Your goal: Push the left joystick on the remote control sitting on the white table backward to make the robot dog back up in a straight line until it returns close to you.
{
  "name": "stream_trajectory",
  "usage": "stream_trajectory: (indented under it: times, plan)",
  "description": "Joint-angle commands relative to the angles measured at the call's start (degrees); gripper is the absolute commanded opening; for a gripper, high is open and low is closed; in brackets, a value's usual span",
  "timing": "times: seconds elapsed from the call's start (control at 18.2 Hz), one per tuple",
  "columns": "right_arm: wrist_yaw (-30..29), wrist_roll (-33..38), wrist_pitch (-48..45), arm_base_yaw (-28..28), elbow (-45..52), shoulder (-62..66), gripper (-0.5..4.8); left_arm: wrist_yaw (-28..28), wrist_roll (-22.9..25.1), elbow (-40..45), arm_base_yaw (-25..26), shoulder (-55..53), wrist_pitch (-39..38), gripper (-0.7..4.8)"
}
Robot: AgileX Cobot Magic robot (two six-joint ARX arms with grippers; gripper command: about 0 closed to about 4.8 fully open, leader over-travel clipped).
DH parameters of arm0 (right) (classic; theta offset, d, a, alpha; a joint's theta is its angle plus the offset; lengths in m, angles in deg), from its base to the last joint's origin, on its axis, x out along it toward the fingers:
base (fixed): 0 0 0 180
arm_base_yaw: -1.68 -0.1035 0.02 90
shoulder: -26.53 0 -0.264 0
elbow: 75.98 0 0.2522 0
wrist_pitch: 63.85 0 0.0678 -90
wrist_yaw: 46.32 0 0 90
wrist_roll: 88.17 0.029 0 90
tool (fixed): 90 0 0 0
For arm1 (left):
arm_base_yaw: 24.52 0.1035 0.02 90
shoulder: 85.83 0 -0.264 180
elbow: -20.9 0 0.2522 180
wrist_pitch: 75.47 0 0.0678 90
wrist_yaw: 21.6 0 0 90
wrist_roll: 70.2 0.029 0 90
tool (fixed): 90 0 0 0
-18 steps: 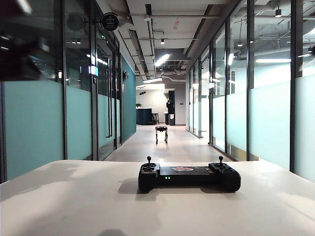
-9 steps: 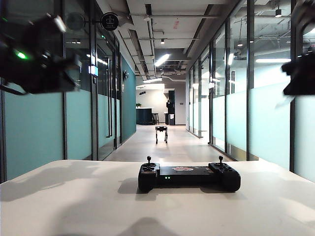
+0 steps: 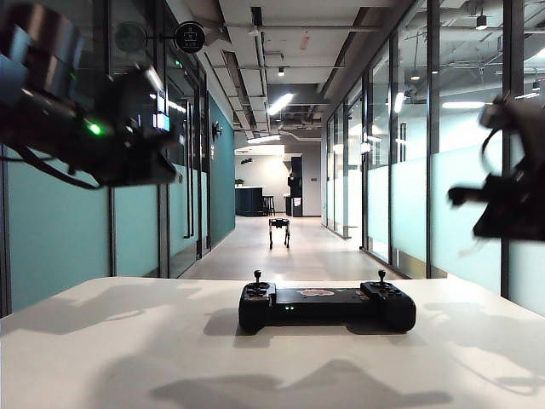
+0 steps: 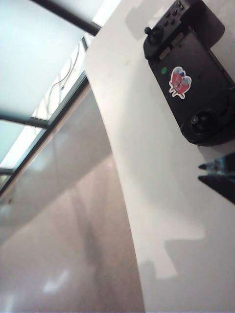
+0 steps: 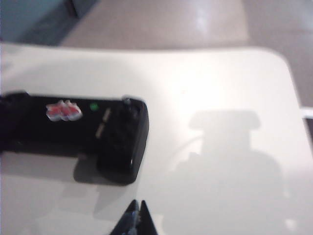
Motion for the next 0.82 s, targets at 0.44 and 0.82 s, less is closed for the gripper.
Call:
stream_trajectory:
  times: [0.44,0.82]
  plan:
    - [0.5,1.4,-4.7,-3.8,-14.4,22.7,1.46,0.4,0.3,-1.5,-0.5,-4.8,0.9,-0.05]
    - [0.5,1.3,-4.5,-4.5,-19.2,29.5,4.58,0.3,0.3,-1.5,-0.5,-4.8,1.2,-0.05]
